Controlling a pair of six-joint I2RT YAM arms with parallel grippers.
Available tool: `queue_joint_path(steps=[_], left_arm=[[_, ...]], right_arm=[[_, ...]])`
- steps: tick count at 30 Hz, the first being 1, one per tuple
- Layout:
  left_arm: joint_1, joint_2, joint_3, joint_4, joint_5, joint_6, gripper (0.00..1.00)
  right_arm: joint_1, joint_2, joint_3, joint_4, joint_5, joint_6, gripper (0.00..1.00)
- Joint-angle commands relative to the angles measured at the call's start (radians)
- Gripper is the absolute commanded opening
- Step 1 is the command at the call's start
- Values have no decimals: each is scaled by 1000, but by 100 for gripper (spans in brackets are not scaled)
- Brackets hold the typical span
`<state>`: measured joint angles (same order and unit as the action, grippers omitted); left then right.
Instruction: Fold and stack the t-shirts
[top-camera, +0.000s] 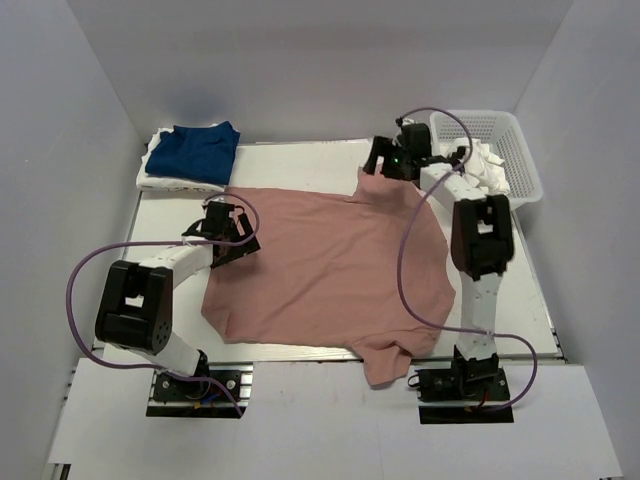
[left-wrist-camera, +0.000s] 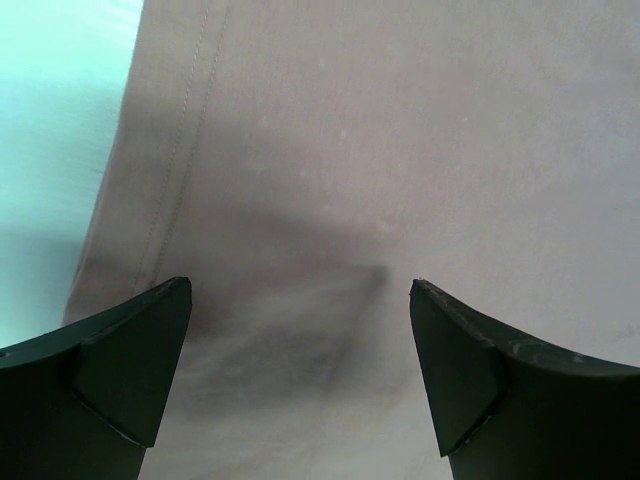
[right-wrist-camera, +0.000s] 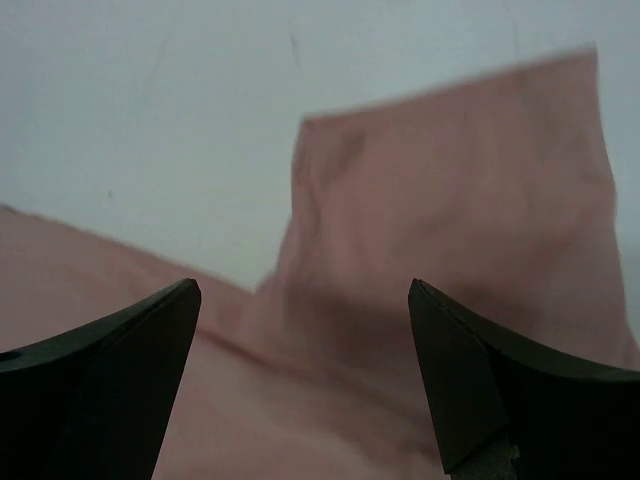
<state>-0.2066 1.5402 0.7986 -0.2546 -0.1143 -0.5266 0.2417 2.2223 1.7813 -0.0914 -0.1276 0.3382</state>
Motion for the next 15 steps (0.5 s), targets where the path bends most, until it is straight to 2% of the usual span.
queue_joint_path(steps=[1,2,3,4,6,8,11,15], left_arm=[[-5,-80,51,-25,-25,14,100],[-5,-80,51,-25,-16,14,100],[-5,-80,63,-25,-16,14,100],[-5,-80,76,-25,-16,54,100],[-5,-80,123,-69,-57,74,100],[-5,-37,155,-89,-71,120,100],[-5,10,226,-98,-26,146,100],[-5,98,295,-60,111,146,100]], right_arm=[[2,-269,-181,-168,72,-70,90],[5,-335,-228,-194,107,-38,90],[5,-372,-387,-229,121,-30,90],[8,-462,-437,-232,120,-30,90],[8,-510,-592,-271,193,8,90],[8,-588,-672,-286,236,28,90],[10,-625,-752,-288,252,28,90],[7,-580,-731,-315,269,13,90]])
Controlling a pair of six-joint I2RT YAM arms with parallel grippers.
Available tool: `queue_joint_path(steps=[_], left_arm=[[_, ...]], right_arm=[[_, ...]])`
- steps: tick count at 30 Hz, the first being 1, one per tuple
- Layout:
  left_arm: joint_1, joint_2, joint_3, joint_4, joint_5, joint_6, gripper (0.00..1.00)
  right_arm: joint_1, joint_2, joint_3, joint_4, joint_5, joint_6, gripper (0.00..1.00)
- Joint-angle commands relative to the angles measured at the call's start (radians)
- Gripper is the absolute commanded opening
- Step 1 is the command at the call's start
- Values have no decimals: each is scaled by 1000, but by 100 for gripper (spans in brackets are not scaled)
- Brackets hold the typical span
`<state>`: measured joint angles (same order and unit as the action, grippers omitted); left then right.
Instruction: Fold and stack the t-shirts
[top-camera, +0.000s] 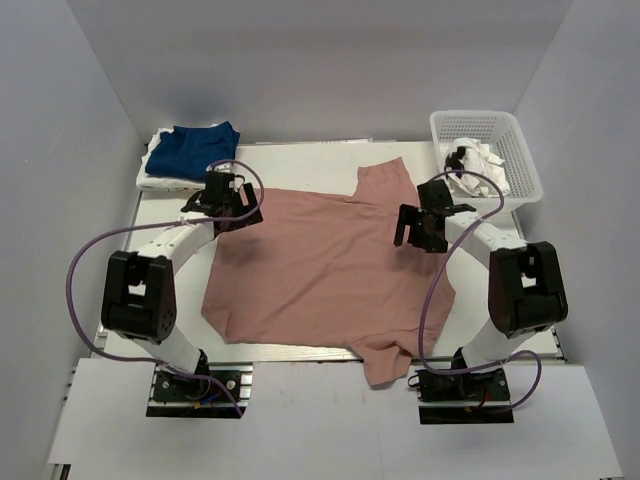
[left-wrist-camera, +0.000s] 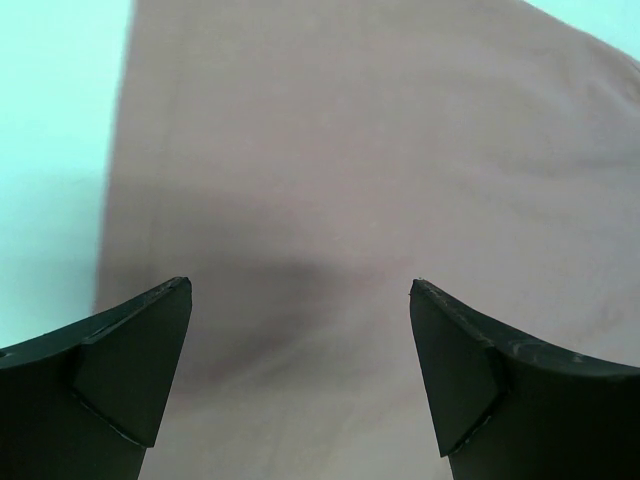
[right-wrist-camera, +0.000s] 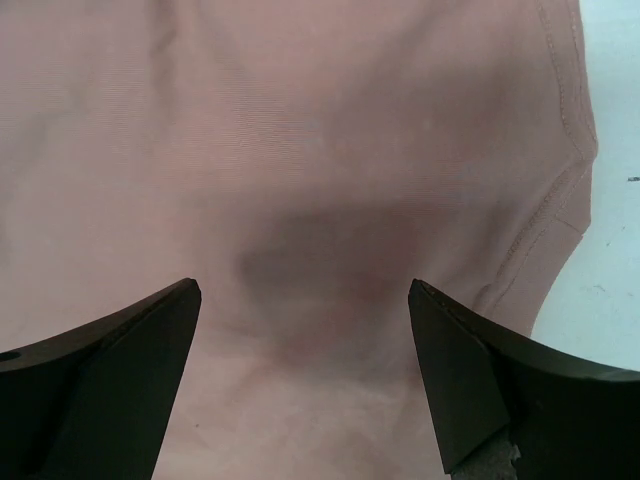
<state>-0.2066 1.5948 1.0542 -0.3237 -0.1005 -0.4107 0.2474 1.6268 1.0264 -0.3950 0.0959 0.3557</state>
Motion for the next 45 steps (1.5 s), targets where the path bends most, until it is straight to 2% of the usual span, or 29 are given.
queue_joint_path(steps=[1,3,6,9,11,12,13,21,24,27,31,35,36,37,41,45], left_arm=[[-5,71,40,34,114,39,100],[-5,109,69,43,114,39,100],[-5,206,131,43,105,49,100],[7,310,205,34,91,49,100],[16,364,277,-4,78,49,100],[16,390,303,-18,53,49,100],[16,443,329,-29,39,49,100],[26,669,650,-126,11,58,100],[35,669,722,-135,24,85,100],[35,587,713,-135,24,95,100],[3,400,617,-311,-83,24,100],[3,93,327,-275,-19,-65,100],[3,32,217,-275,-19,-80,100],[3,-81,167,-275,17,-95,100],[3,-290,-29,-314,90,-164,100],[-7,-368,-164,-350,105,-204,100]], right_arm=[[3,59,52,-25,56,-6,90],[-3,91,72,-31,65,-15,90],[-5,221,145,-28,82,-32,90],[-5,316,265,-30,84,-46,90],[-8,360,361,-28,111,-60,90],[-8,431,392,-34,111,-63,90],[-19,458,499,-39,125,-63,90],[-54,727,915,-195,104,-96,90],[-48,725,994,-206,54,-144,90],[-31,632,959,-150,10,-195,90],[0,480,775,-61,5,-227,90],[39,254,553,48,4,-222,90],[56,222,403,70,5,-201,90],[62,127,349,146,8,-163,90],[67,-31,30,246,4,-2,90],[62,-192,-118,298,-68,54,90]])
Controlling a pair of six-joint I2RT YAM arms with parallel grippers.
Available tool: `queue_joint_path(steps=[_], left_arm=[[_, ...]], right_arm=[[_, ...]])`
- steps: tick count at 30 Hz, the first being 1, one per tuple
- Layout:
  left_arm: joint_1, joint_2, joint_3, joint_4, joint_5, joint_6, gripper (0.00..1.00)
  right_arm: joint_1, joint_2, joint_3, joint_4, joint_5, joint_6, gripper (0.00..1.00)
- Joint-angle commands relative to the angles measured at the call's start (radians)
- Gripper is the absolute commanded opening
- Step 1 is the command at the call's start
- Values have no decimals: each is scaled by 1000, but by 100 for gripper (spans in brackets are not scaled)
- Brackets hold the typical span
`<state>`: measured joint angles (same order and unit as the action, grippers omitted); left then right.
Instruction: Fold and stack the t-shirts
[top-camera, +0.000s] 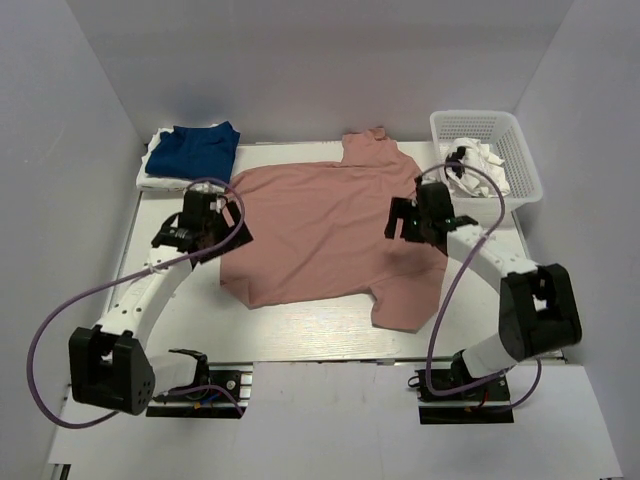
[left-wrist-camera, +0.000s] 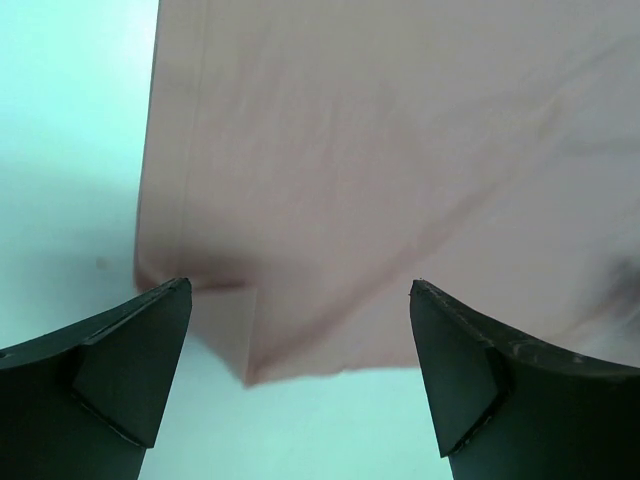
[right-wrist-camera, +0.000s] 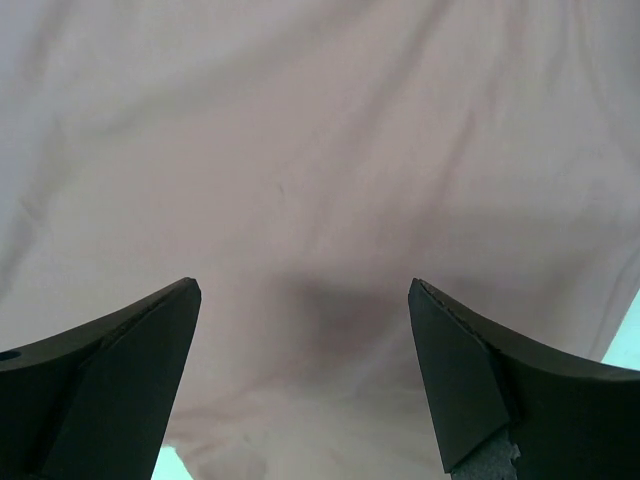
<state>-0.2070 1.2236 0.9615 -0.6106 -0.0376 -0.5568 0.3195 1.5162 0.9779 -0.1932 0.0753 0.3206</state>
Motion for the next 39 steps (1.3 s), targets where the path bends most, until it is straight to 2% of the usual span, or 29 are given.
queue_joint_path(steps=[1,6,11,14,16,20,24,29,32,35,36,39], left_arm=[[-6,4,-84,-63,42,-58,100],[-17,42,-155,-28,105,-68,97],[-48,90,-155,-28,85,-95,85],[-72,131,-181,-28,76,-104,79],[-81,171,-181,-73,9,-133,77],[-100,215,-181,-83,-25,-153,71],[-121,238,-147,-83,-70,-163,58],[-131,257,-129,-106,-111,-163,49],[-131,257,-119,-130,-123,-172,37],[-140,257,-119,-141,-136,-172,29],[-140,240,-119,-141,-136,-172,18],[-140,203,-119,-153,-147,-181,5]], right_arm=[[-5,-109,-135,106,-61,93,90],[-5,-339,-269,153,-33,147,90],[-8,-493,-390,123,40,129,90],[-11,-525,-403,61,106,117,90],[-14,-547,-415,37,119,110,90],[-11,-564,-441,52,103,107,90],[-13,-567,-450,38,81,117,90],[-13,-594,-467,18,70,117,90],[-10,-606,-481,5,63,120,90],[-11,-623,-487,-50,46,127,90],[-8,-631,-486,-69,31,135,90],[-2,-654,-464,-170,-29,156,90]])
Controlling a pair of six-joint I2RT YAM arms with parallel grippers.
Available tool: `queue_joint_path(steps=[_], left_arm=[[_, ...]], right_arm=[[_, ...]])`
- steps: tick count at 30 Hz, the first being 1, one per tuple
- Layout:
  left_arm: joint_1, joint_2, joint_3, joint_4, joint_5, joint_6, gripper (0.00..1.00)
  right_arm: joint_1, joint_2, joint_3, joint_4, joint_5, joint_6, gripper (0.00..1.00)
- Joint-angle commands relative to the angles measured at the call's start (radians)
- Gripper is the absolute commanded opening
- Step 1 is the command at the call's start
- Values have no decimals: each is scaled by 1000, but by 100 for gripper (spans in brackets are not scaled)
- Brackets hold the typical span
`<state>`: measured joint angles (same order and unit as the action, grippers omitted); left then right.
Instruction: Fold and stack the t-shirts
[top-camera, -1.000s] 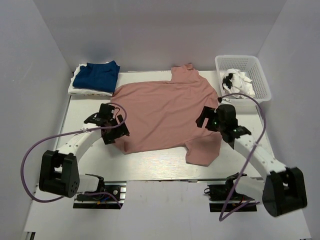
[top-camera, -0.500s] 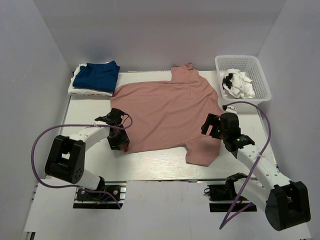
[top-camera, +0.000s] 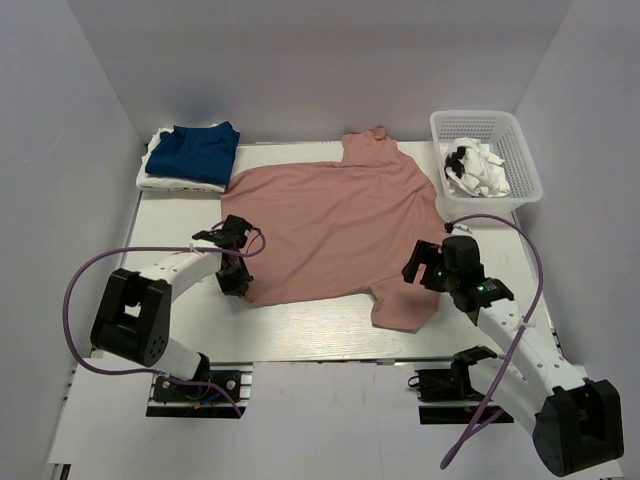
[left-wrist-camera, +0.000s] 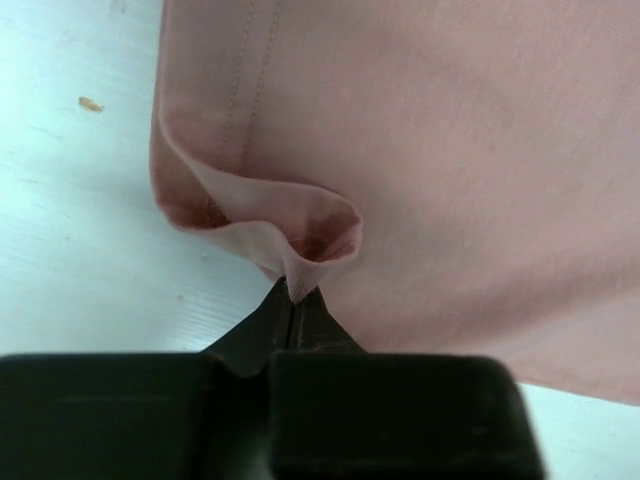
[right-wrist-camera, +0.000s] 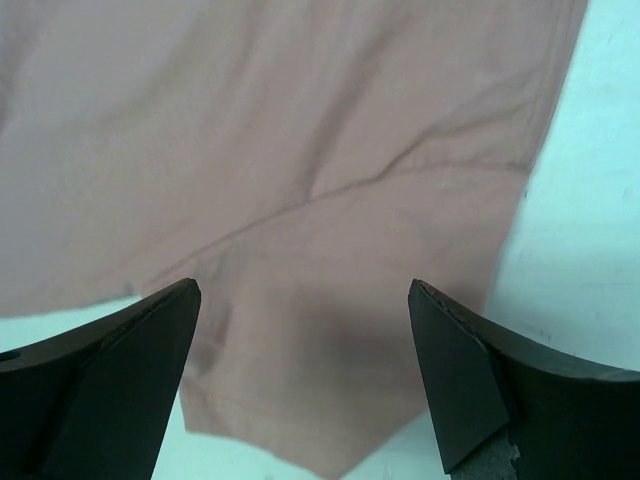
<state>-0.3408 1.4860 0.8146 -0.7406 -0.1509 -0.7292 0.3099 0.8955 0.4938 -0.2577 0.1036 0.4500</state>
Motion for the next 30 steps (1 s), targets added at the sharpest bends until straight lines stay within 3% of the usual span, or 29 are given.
queue_joint_path(steps=[1,6,13,20,28,29,30], left_arm=[[-6,-69,18,-23,-33,-21,0],[-6,-118,-29,-23,-33,-56,0],[-6,-242,-91,18,-42,-78,0],[-6,-282,-112,18,-42,-96,0],[-6,-323,-130,29,-42,-105,0],[-6,-323,-130,29,-42,-105,0],[-6,-323,-130,29,-42,-105,0]], right_arm=[[8,-36,32,-132,-53,39,90],[35,-53,69,-402,1,70,90],[99,6,2,-345,-133,121,90],[155,77,-44,-305,-142,181,71],[176,126,-55,-316,-114,223,64],[181,123,-48,-319,-108,219,61],[179,123,-43,-325,-61,217,48]])
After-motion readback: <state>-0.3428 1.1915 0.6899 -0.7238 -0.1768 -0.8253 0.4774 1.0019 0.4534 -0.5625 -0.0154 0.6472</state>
